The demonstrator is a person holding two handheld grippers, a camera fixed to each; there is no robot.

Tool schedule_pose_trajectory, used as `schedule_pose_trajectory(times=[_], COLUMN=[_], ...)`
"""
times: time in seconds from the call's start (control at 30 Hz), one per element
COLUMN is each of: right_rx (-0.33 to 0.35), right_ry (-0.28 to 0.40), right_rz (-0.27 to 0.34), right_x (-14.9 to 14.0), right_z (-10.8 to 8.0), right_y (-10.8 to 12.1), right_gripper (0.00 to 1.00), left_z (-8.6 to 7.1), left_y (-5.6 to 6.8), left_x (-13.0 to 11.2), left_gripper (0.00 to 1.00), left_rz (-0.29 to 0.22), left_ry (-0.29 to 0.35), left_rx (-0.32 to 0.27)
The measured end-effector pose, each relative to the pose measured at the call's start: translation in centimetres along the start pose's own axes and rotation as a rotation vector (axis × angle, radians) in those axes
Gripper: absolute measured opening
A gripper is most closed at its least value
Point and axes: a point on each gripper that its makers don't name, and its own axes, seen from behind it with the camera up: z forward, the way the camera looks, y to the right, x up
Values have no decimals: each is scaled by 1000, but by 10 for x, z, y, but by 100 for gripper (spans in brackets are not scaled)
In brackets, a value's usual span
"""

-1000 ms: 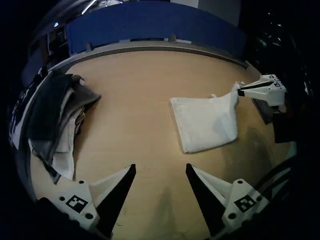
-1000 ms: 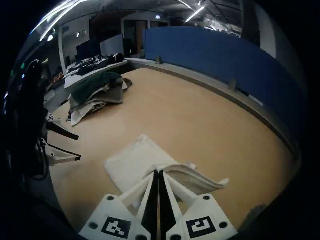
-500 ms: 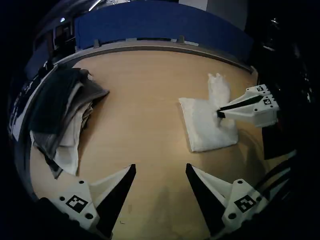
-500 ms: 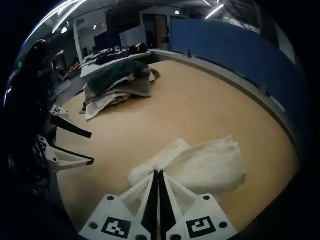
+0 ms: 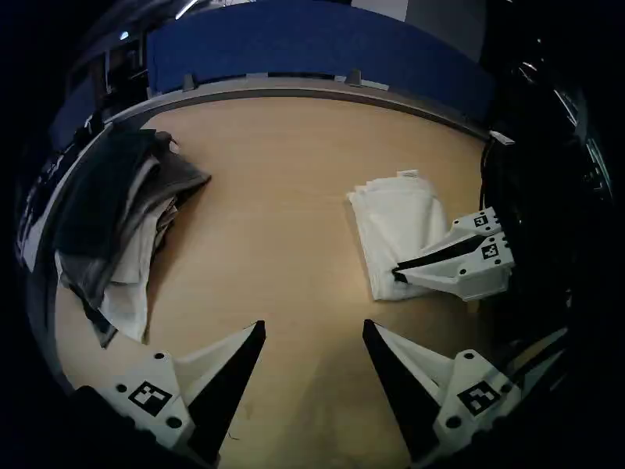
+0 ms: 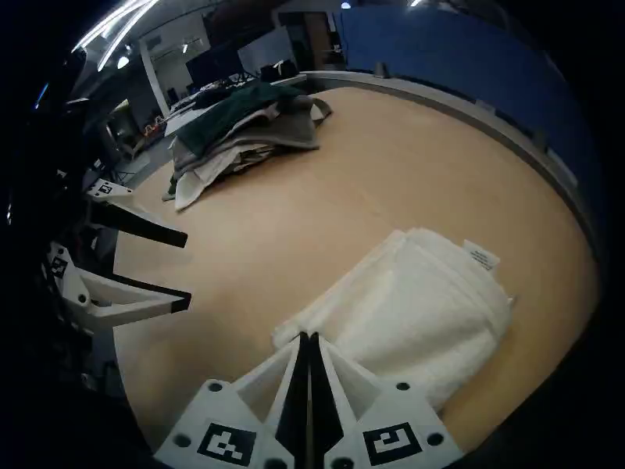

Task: Fold towel

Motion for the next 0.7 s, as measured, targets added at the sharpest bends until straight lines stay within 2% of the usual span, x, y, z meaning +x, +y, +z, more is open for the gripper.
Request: schedule_pose_trajectory(times=[0.3, 0.4, 0.5, 0.63, 0.7], right_rx=[-1, 1, 1, 1, -5], right_ry=[-1, 9, 27, 58, 72], right_rz=[-13, -13, -15, -14, -13], right_x=[-2, 1, 6, 14, 18], right_z=[-2, -3, -8, -17, -22], right_y=[0, -1, -1, 0, 3], right_gripper=[3, 9, 33, 77, 90], left_z=[0, 0, 1, 2, 2], left_y=[1, 1, 1, 1, 2], left_x=[3, 4, 4, 5, 6], left_gripper=[93, 93, 93, 93, 93], left_rz=[7, 9, 11, 9, 7], left_ry=[0, 0, 0, 1, 2], left_rx=[-1, 0, 1, 2, 2])
